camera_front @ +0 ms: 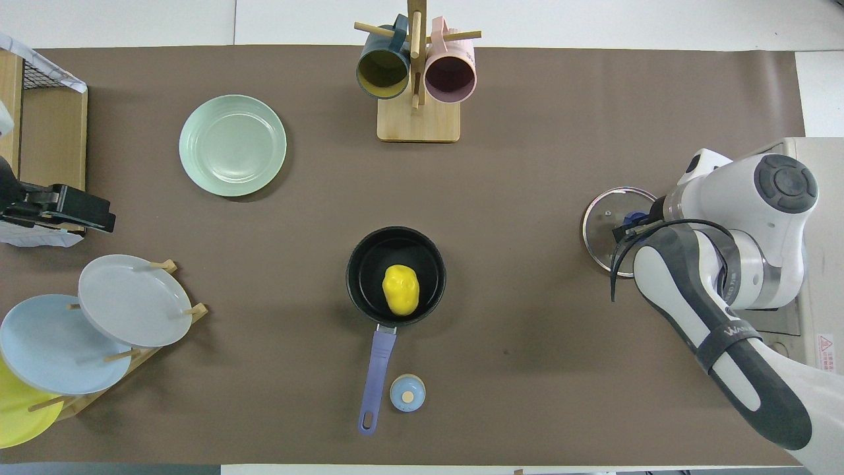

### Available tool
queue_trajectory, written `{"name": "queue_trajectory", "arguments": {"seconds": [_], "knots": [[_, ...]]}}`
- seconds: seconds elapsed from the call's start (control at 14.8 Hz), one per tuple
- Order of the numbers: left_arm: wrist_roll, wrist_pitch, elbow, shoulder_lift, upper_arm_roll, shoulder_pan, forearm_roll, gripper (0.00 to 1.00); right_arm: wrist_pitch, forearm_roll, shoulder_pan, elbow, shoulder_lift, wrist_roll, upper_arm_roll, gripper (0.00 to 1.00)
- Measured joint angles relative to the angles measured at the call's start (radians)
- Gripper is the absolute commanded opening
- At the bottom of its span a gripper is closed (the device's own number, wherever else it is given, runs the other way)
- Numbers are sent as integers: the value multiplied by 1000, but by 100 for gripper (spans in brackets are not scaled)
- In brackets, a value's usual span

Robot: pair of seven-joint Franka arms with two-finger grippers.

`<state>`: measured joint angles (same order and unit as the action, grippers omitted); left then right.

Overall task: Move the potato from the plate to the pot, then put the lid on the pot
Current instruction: 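Lift the glass lid with the right gripper and carry it over the saucepan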

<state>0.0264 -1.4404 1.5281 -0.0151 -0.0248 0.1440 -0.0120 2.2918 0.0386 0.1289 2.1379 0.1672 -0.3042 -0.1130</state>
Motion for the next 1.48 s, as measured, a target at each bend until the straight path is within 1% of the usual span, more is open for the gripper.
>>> {"name": "queue_trajectory", "arguments": {"seconds": [0.13, 0.27, 0.47, 0.61, 0.67, 0.81, 0.88, 0.94, 1.08, 1.28, 1.48], "knots": [[-1, -2, 0, -3, 0, 0, 0, 100, -97, 0, 18, -73, -1, 0, 0, 44], [-1, -9, 0, -3, -1, 0, 0, 100, -213, 1, 59, -167, -3, 39, 1, 44], [-1, -13, 0, -3, -2, -1, 0, 100, -374, 2, 177, -293, -7, 219, 5, 44], [-1, -13, 0, -3, -2, -1, 0, 100, -442, 2, 280, -358, -9, 380, 8, 44], [-1, -13, 0, -3, -2, -1, 0, 100, -457, 3, 337, -381, -9, 470, 10, 44], [-1, -13, 0, -3, -2, -1, 0, 100, -458, 3, 448, -401, -9, 645, 12, 44], [-1, -13, 0, -3, -2, -1, 0, 100, -452, 3, 493, -406, -8, 714, 12, 42], [-1, -13, 0, -4, 0, -2, 0, 100, -435, 3, 529, -410, -7, 761, 13, 39], [-2, -13, 0, -5, 15, -15, 0, 100, -368, 3, 592, -412, -3, 836, 14, 37], [-4, -13, 0, -6, 33, -28, 0, 100, -299, 4, 658, -412, 23, 914, 14, 37], [-5, -13, 0, -6, 37, -35, 0, 100, -263, 3, 690, -412, 55, 922, 13, 38]]}}
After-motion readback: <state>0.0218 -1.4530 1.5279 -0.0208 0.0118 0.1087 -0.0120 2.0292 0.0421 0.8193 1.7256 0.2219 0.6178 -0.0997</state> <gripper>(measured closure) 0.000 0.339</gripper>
